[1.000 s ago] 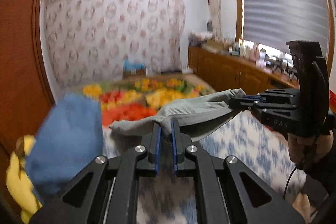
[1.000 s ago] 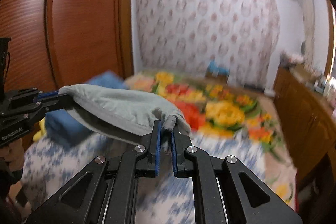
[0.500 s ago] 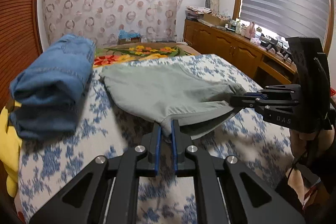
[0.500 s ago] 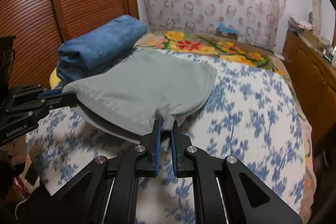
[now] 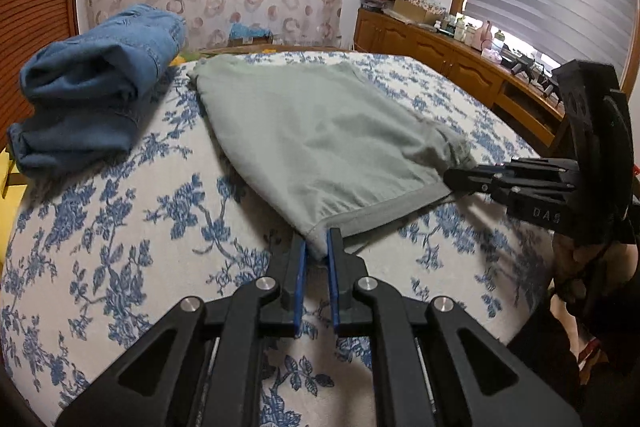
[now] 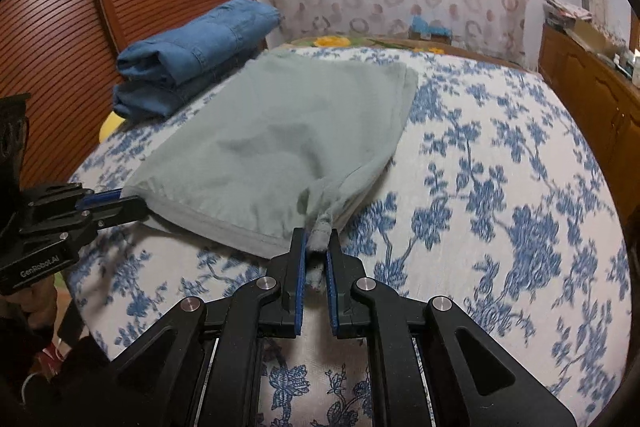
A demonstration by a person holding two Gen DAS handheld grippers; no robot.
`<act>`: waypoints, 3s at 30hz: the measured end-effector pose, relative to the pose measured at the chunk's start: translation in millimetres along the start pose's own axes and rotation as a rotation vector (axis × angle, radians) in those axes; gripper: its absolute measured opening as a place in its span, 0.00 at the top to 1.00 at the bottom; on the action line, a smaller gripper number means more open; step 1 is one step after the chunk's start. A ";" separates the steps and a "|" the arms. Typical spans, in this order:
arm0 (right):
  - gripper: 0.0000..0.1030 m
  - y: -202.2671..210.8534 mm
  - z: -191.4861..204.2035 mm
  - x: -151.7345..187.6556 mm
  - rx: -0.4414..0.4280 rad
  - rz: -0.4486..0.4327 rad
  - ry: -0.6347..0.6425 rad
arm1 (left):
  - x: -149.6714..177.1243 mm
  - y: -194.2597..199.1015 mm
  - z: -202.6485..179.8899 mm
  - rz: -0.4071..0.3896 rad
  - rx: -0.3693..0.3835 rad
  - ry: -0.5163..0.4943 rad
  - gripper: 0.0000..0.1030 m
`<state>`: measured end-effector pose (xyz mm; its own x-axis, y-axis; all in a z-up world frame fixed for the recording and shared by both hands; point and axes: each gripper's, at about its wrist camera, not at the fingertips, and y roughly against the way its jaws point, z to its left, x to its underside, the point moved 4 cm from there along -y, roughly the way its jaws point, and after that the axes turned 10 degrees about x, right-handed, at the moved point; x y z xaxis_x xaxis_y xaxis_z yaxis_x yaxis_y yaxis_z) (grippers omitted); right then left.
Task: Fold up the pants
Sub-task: 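Lay the hem over the shorts with the left gripper, folding them in half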
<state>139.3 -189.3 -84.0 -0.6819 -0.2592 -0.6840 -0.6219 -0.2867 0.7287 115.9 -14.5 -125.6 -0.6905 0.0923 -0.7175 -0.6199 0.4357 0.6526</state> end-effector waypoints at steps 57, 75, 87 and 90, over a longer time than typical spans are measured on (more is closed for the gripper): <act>0.94 126.0 17.6 -14.6 -0.059 -0.216 0.022 | -32.2 112.0 -45.0 -0.223 0.066 -0.090 0.92; 0.94 109.2 14.6 -7.4 -0.068 -0.175 0.008 | -23.6 100.6 -37.3 -0.179 0.067 -0.057 0.92; 0.94 83.6 10.8 -39.6 -0.013 -0.199 0.045 | -50.8 83.7 -23.5 -0.206 0.055 -0.055 0.92; 0.94 81.5 9.6 -56.5 0.009 -0.224 0.054 | -66.5 84.5 -21.4 -0.231 0.044 -0.068 0.92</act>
<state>123.4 -189.2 14.3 -0.5049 -0.2386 -0.8296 -0.7591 -0.3347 0.5583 101.5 -3.1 -17.5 -0.5051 0.0450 -0.8619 -0.7403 0.4909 0.4594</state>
